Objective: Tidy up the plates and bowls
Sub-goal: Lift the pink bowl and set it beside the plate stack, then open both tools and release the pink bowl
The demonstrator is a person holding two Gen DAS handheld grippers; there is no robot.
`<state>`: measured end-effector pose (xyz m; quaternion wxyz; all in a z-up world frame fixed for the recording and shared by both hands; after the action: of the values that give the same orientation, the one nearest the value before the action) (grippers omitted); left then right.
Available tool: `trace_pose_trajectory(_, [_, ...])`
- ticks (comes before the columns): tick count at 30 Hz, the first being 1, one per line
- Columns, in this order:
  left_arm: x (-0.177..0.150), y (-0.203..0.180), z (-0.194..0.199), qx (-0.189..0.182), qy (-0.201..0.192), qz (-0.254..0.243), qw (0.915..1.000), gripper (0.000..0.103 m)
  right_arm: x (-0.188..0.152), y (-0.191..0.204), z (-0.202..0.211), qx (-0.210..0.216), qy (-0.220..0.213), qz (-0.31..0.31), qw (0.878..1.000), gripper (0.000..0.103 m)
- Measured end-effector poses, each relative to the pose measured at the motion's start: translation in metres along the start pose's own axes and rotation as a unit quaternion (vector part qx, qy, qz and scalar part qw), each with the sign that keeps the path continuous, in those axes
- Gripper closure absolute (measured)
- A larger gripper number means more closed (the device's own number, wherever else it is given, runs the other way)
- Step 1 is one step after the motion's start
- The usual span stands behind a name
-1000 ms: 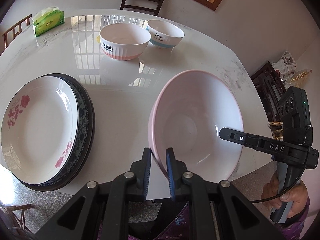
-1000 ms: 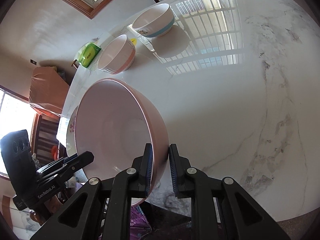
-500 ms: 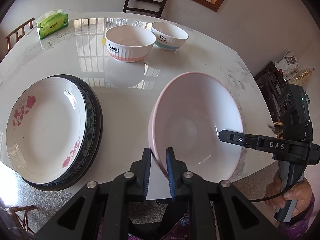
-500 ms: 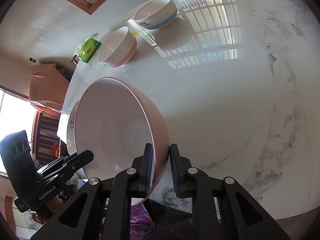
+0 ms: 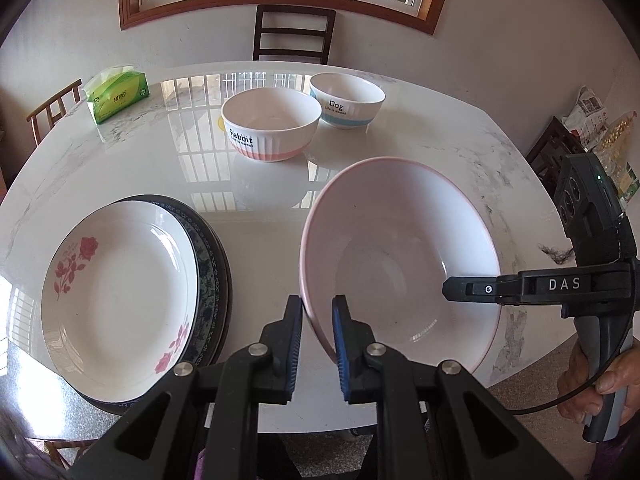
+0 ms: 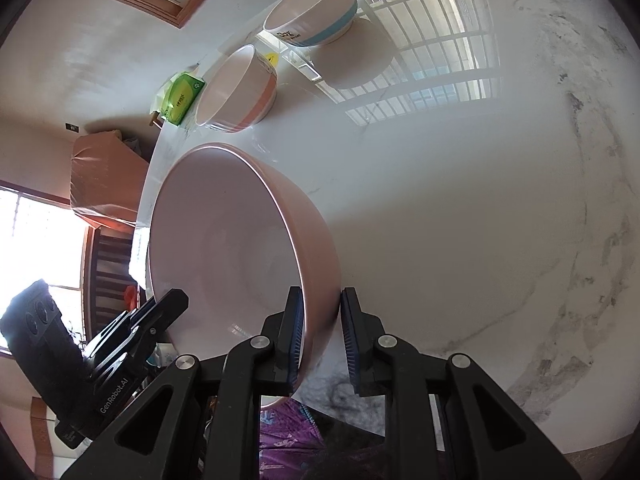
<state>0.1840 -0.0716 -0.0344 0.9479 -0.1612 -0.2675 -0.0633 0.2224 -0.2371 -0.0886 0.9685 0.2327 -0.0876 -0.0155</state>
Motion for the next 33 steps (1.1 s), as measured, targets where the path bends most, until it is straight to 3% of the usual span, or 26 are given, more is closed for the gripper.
trace_pose_trajectory(9, [0.003,0.004,-0.002,0.023,-0.004,-0.009,0.9997,0.086,-0.004,0.003,-0.011,0.042,0.031,-0.025,0.998,0.077])
trace_pose_trajectory(15, [0.006,0.009,-0.004,0.019,0.0,0.0,0.9998,0.085,-0.002,0.005,-0.015,0.066,0.041,-0.041,0.996,0.074])
trace_pose_trajectory(24, [0.007,0.008,-0.005,0.01,0.015,0.002,0.9998,0.082,-0.003,0.008,-0.015,0.064,0.037,-0.03,0.997,0.072])
trace_pose_trajectory(26, [0.007,0.008,-0.006,0.01,0.018,-0.001,0.9998,0.075,-0.001,0.008,-0.013,0.058,0.029,-0.026,0.998,0.072])
trace_pose_trajectory(33, [0.01,0.007,-0.002,0.003,0.014,-0.003,0.9999,0.072,0.0,0.017,-0.002,0.033,-0.002,0.021,0.999,0.052])
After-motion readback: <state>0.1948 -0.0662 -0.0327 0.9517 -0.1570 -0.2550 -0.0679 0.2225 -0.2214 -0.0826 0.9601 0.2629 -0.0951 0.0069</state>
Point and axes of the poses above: each gripper's, at about its wrist camera, not at the fingertips, and z roughly against the way its jaws point, y to its left, x to its top, the point moved 7 cm from there along -z, roughly the way its jaws point, and after that the axes turned 9 degrees about -x, right-handed, at the moved point
